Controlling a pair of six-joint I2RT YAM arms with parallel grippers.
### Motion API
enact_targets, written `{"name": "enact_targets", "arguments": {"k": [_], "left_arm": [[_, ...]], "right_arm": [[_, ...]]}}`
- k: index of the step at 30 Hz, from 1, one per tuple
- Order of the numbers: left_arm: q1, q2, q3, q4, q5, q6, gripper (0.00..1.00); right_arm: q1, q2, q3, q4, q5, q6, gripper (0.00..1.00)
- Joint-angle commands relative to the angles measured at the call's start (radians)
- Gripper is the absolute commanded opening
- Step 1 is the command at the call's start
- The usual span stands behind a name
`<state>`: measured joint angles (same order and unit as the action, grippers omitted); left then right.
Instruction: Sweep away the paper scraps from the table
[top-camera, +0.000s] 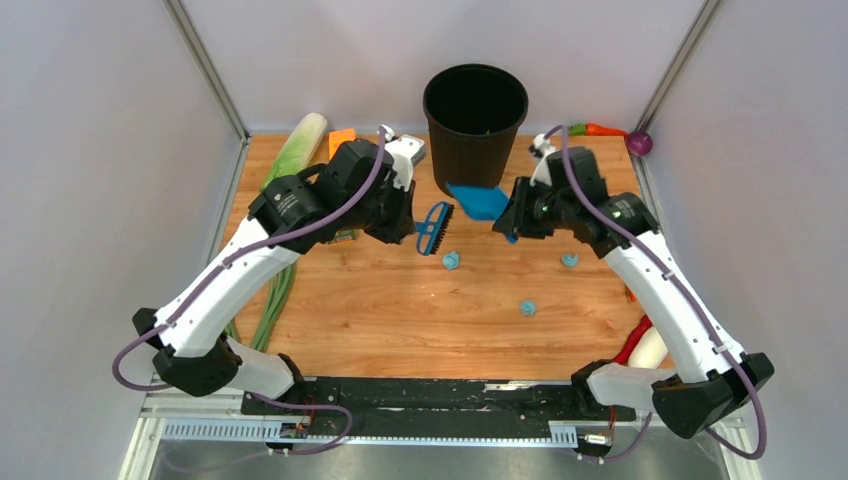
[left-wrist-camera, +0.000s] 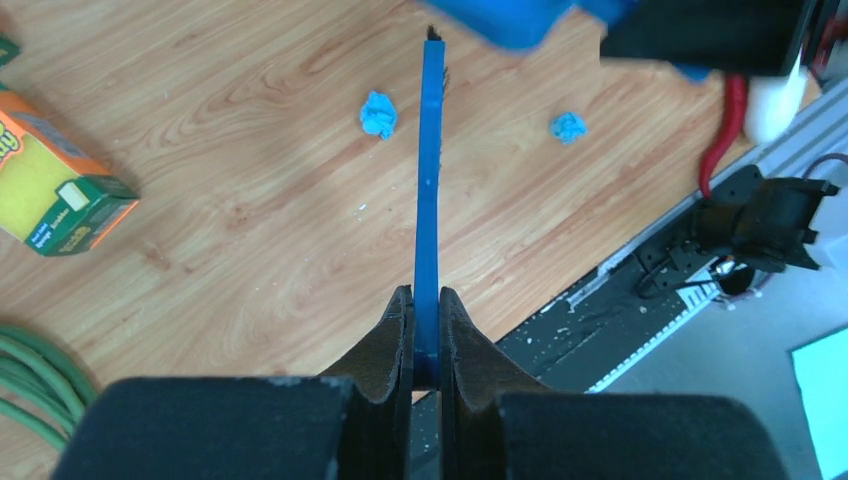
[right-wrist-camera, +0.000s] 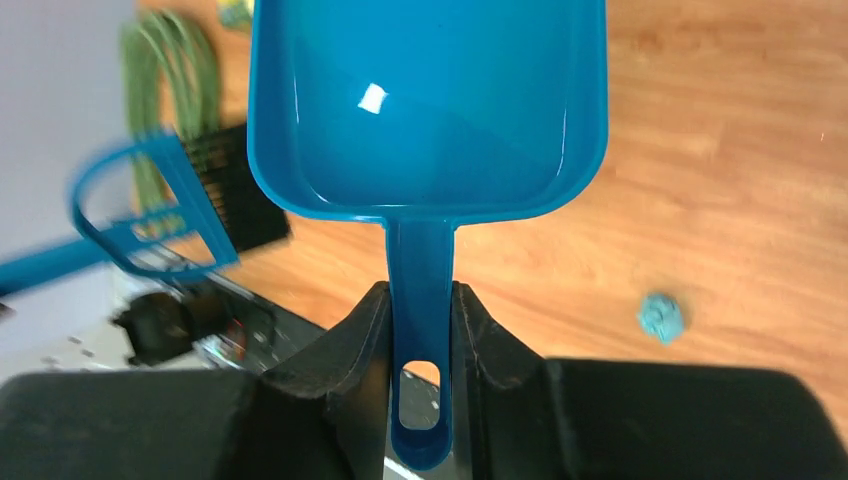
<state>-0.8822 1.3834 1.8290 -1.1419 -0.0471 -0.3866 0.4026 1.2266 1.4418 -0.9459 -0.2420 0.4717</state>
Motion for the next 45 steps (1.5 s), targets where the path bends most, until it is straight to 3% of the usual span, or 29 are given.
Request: {"name": "enact_targets", "arguments": {"k": [1,11,15,22,34,45], "left_arm": [[-0.003,0.048,0.064,-0.019,-0.049,0.04,0.0],[0.028,0.146,0.043,-0.021,-0.137,0.041,0.0],[0.063,0.164,-0.01,0.069,-0.129,0.095,0.0],[0.121,0.281,0.013,0.087,-0.12,0.172,0.0],[0.127,0.482,0.038,0.123,-0.028,0.258,0.0],[0.127,0.58,0.012,0.171,0.079,0.25,0.0]], "right_arm": [[0.136,-0.003,-0.05,-0.142,0.225,-0.019,0.0],[0.272,0.099,-0.198,-0.211,0.325,-0.024,0.0],[0.297,0.108,-0.265,-0.171,0.305,-0.018,0.0],[0.361,0.102,-0.359,-0.107,0.319,-0.018,0.0],[0.409,0.027,-0.503,0.07,0.334,-0.019,0.0],[0.435,0.005,-0.578,0.159,0.316,-0.021,0.0]]}}
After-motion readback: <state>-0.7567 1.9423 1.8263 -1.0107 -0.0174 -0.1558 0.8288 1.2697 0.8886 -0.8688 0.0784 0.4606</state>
